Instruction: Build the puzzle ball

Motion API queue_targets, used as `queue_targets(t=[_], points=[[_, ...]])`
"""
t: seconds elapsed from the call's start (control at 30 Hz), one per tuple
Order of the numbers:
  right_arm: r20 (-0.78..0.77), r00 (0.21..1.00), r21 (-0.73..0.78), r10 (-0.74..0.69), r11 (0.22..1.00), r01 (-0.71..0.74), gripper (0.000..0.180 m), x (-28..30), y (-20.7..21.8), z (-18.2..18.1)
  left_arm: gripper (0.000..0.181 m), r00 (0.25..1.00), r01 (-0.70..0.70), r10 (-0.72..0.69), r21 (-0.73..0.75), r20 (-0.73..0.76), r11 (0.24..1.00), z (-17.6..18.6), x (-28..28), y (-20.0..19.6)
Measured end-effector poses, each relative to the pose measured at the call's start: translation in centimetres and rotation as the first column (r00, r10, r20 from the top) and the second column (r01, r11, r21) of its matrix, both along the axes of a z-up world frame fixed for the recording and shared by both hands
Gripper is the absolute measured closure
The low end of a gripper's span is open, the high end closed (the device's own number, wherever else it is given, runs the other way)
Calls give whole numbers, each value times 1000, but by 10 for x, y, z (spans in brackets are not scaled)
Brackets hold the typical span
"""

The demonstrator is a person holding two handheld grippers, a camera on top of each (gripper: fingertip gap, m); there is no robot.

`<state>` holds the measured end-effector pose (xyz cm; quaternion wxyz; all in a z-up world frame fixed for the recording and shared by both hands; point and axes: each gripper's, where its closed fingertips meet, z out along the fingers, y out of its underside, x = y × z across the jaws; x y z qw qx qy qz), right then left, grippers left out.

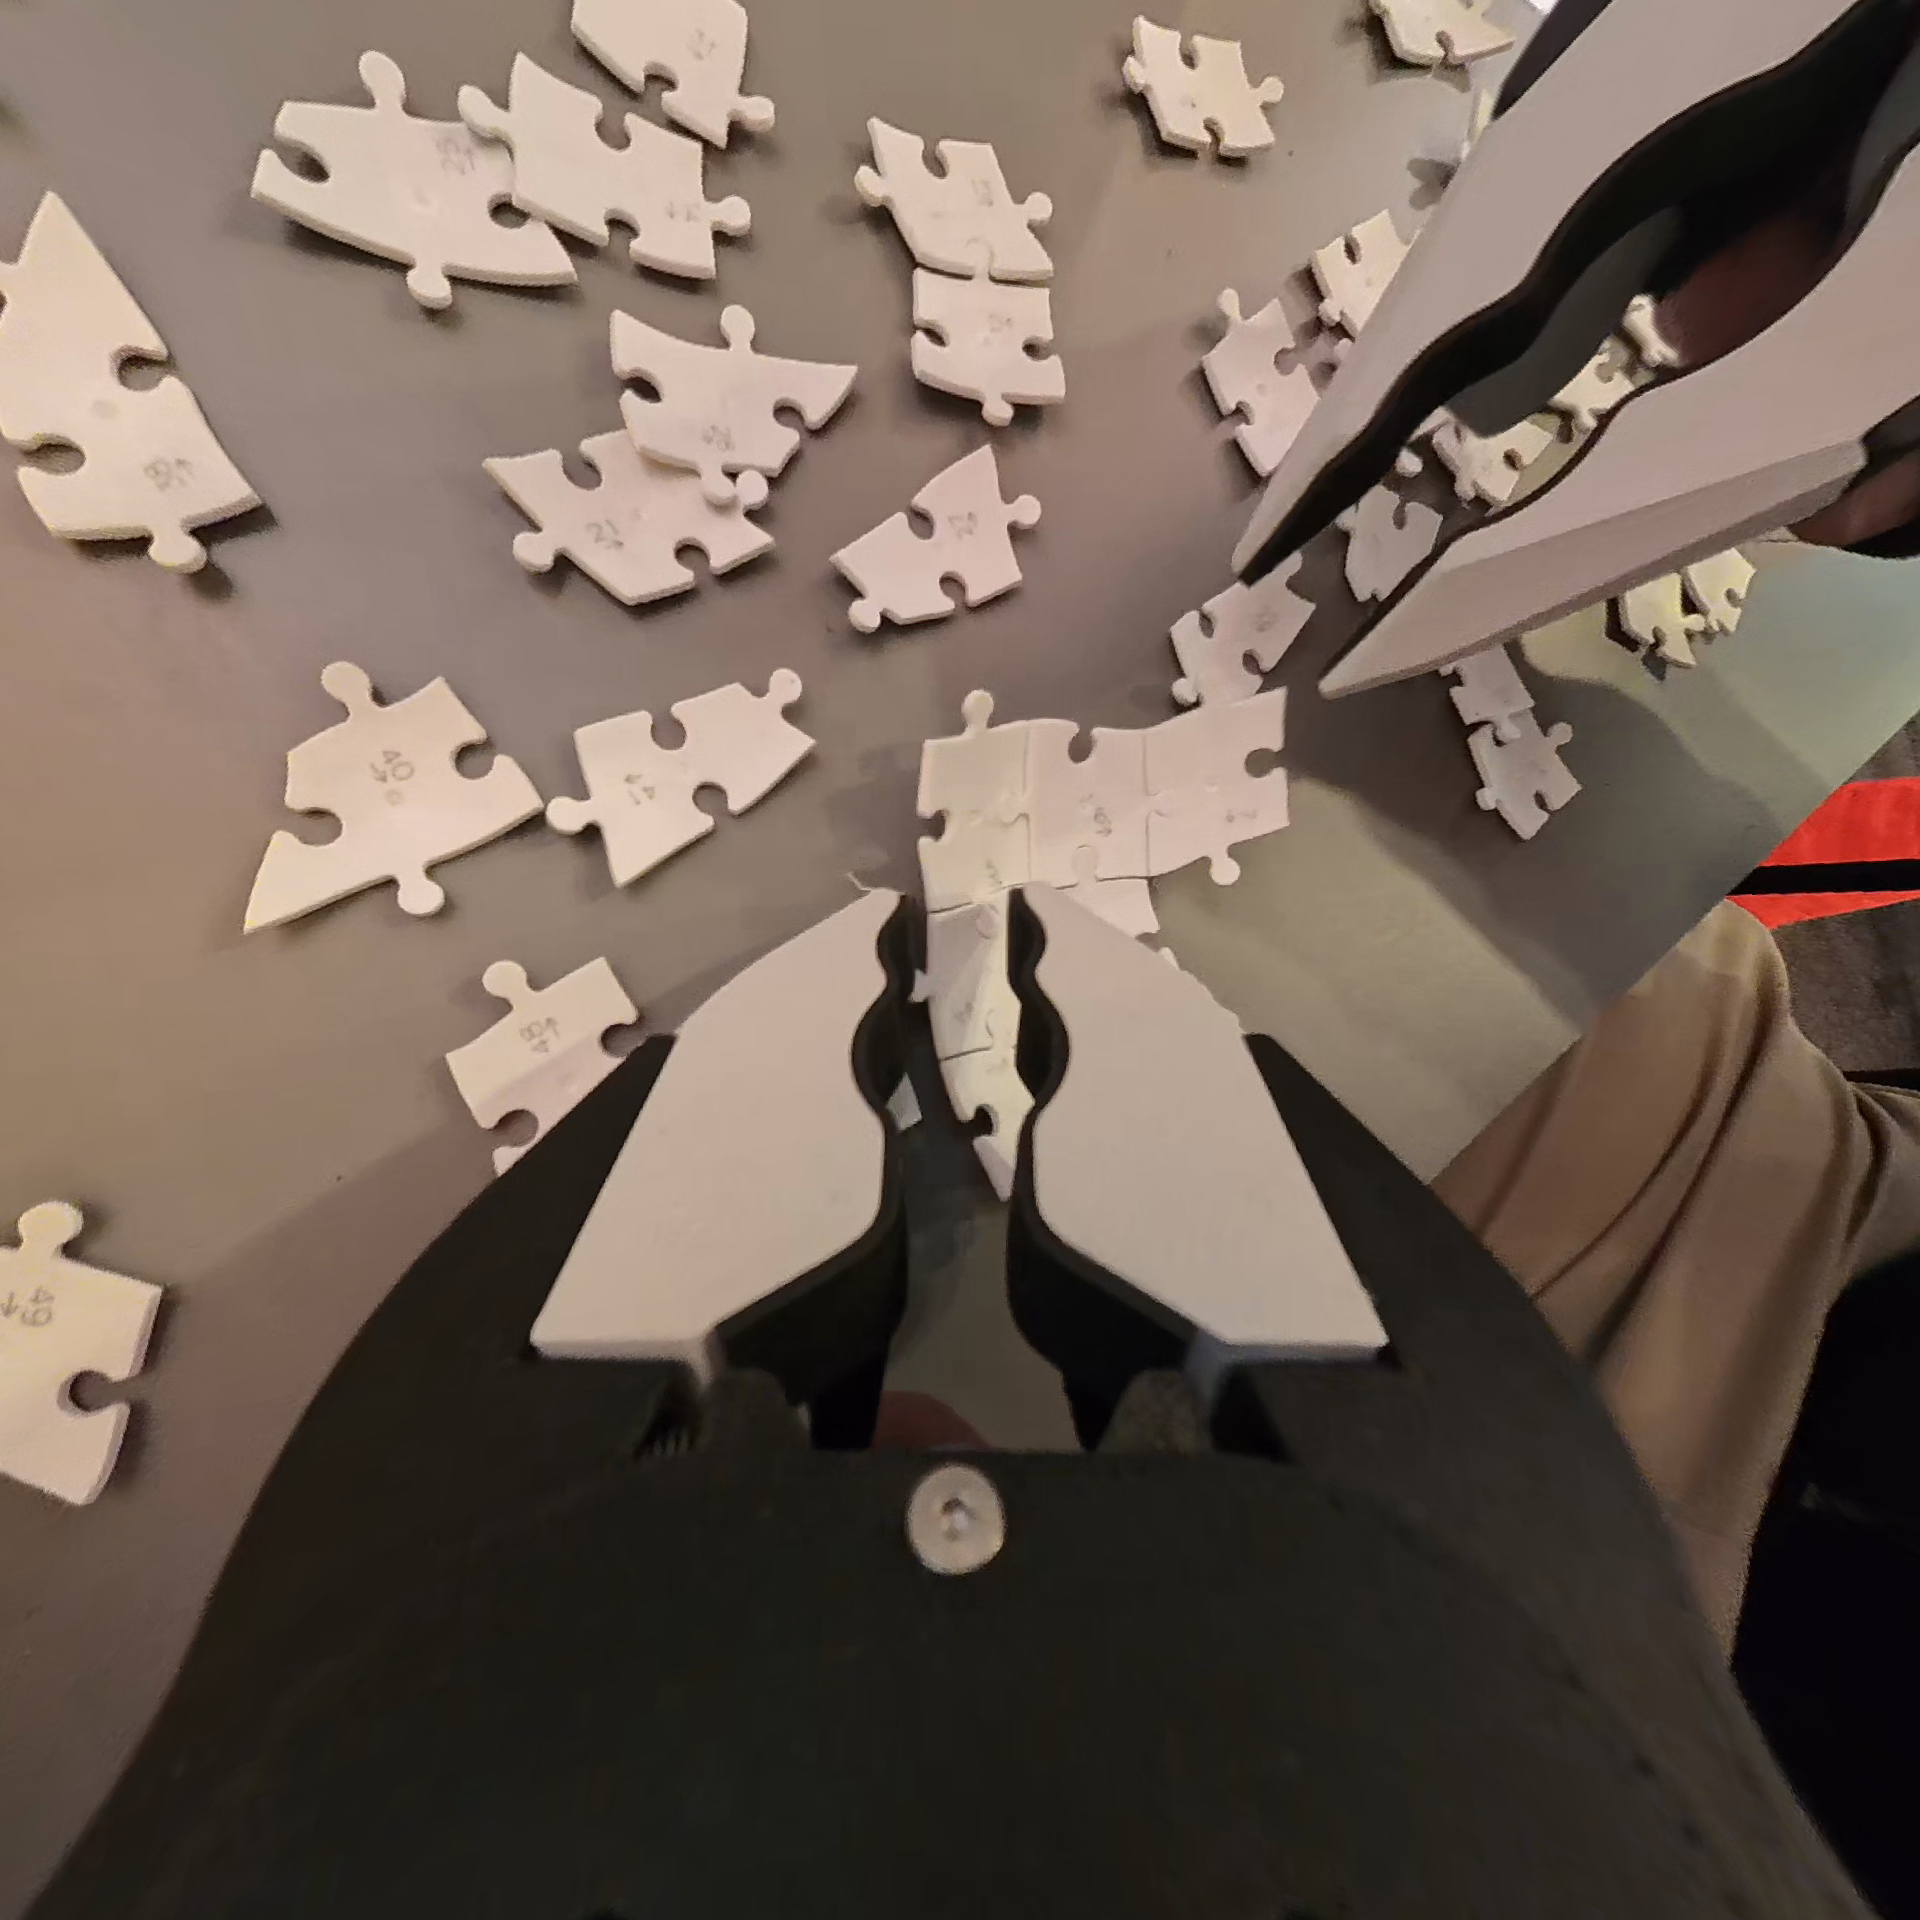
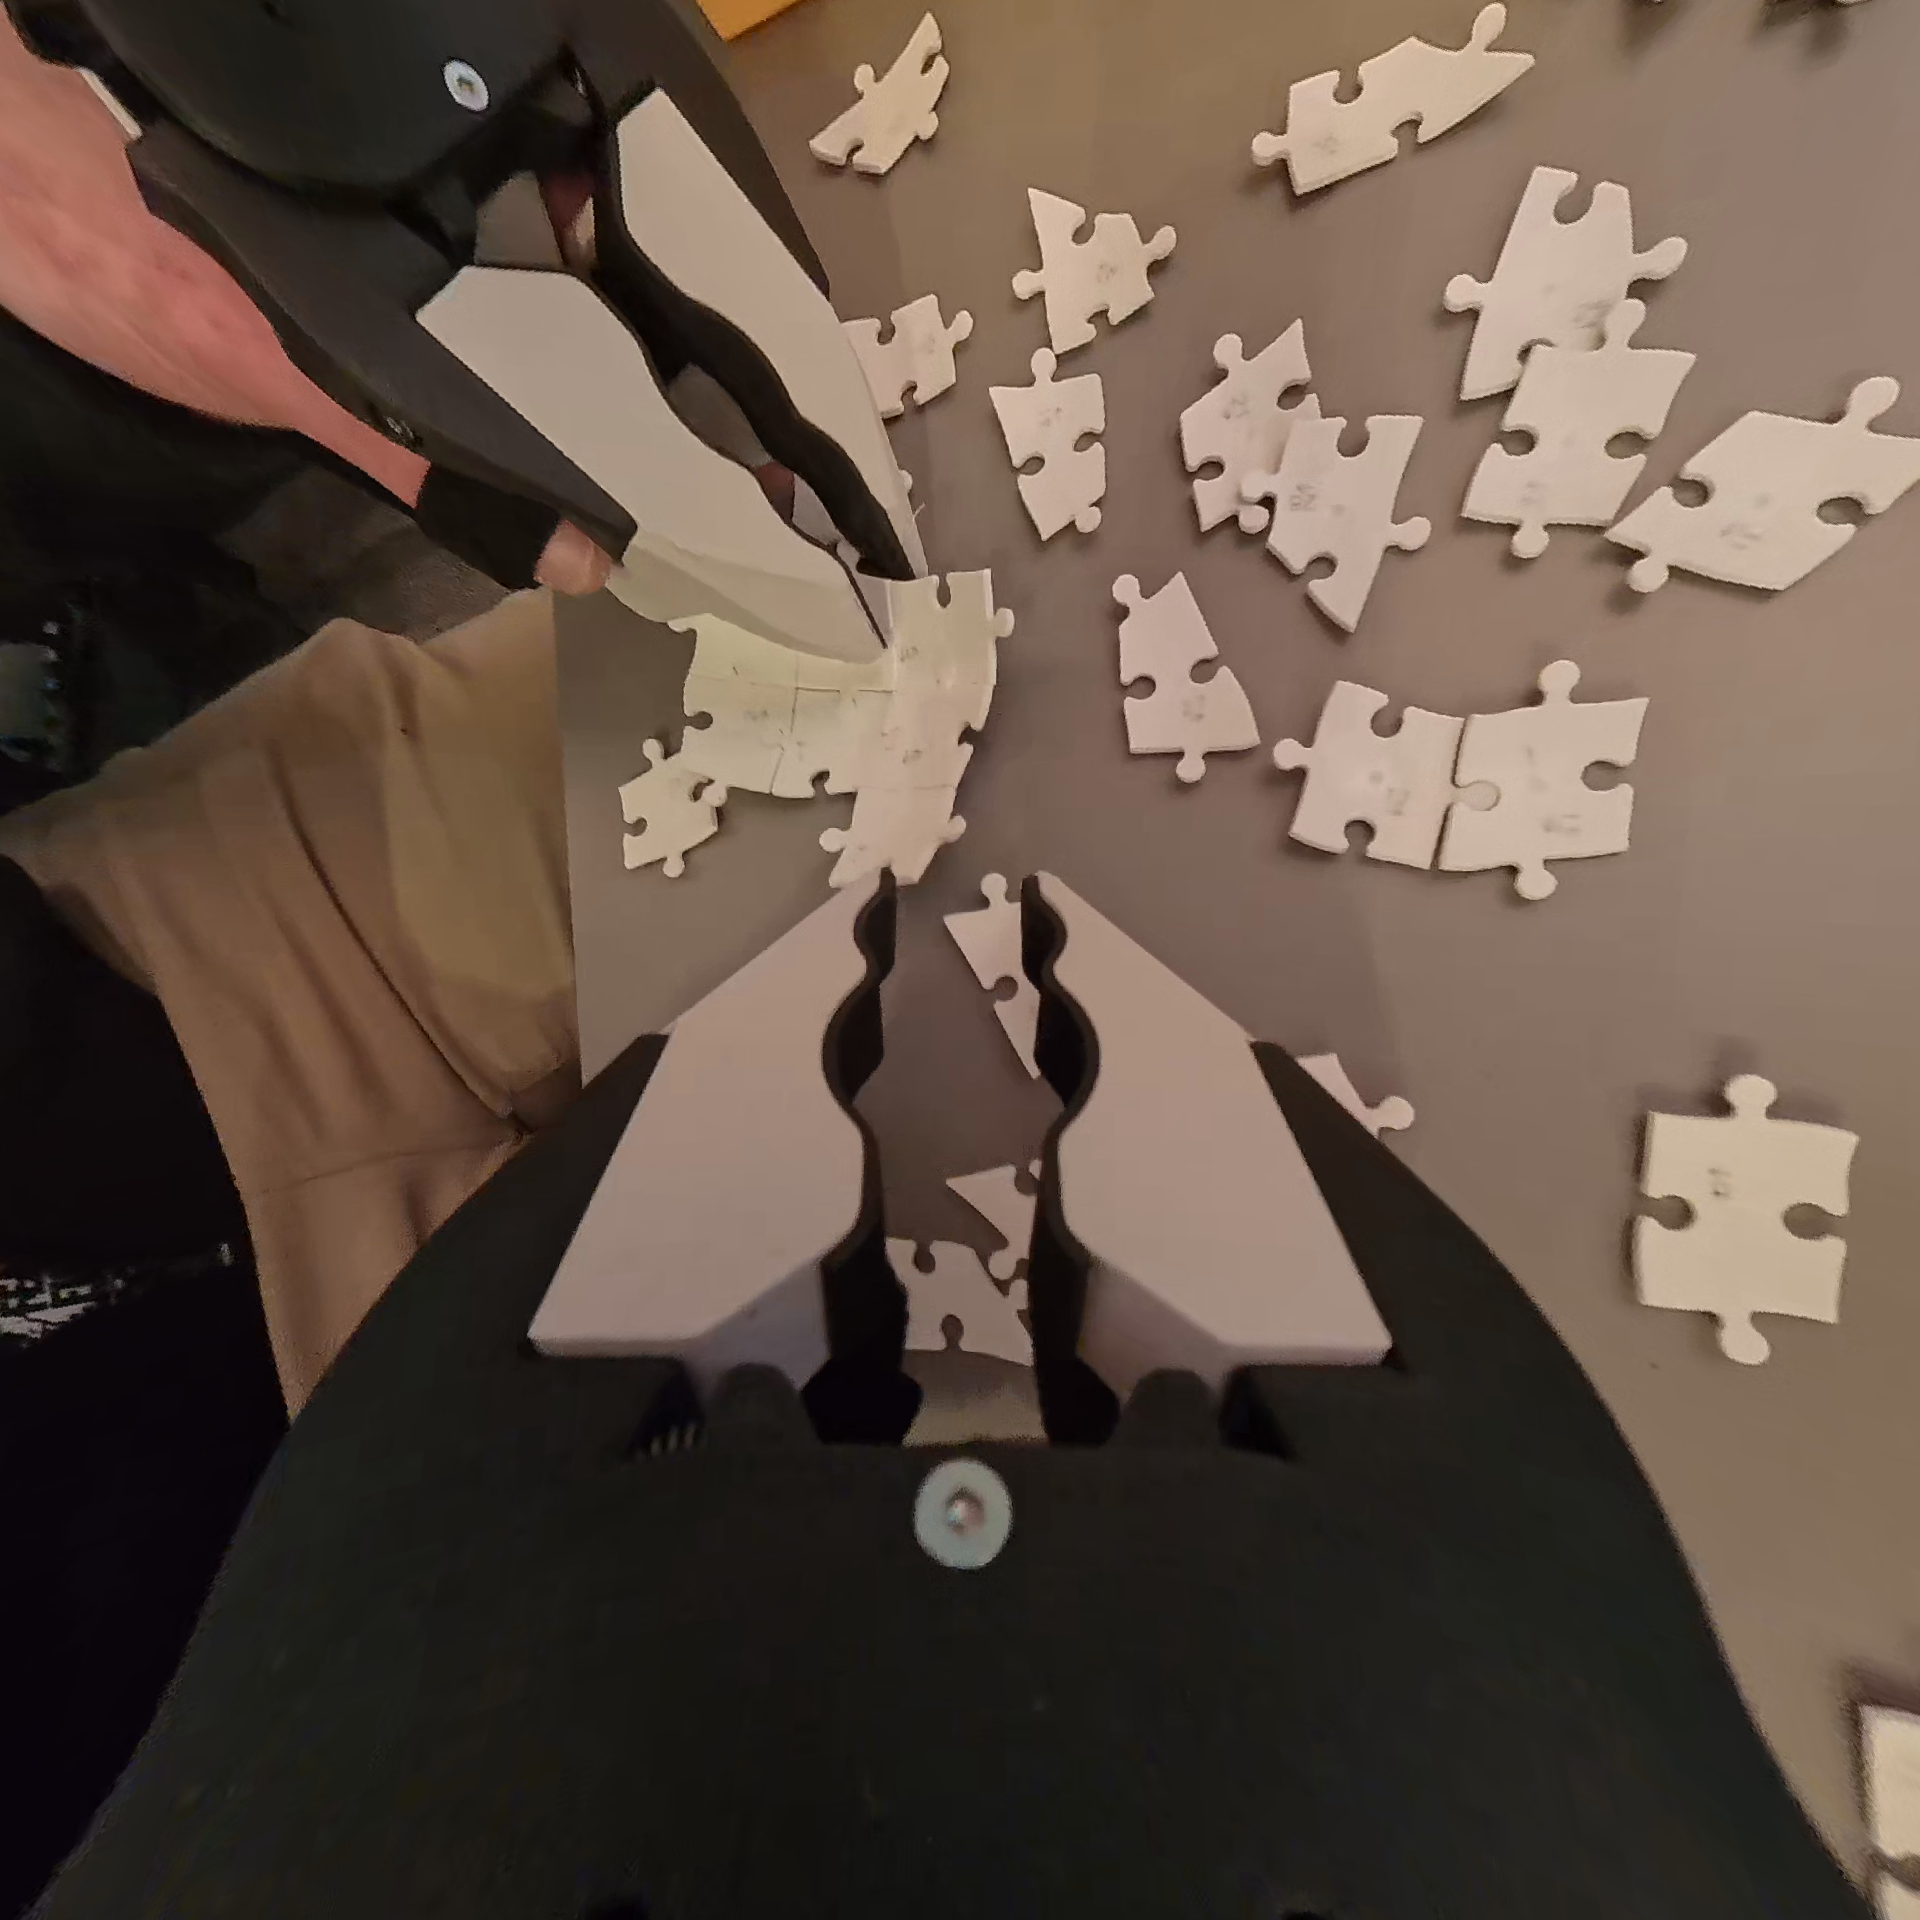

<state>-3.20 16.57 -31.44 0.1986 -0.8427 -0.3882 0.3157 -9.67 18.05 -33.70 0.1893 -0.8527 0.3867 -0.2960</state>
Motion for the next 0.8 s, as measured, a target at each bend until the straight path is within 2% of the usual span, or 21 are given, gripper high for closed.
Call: queue_targets(t=[0.37,0.8], points=[[-105,993,-80,-46,996,38,156,-15,1,-5,173,998,-8,7,12,55,1000,3,4,0],[-124,991,-58,-57,997,50,159,-20,8,-9,178,978,13,-27,69,209,998,23,14,0]])
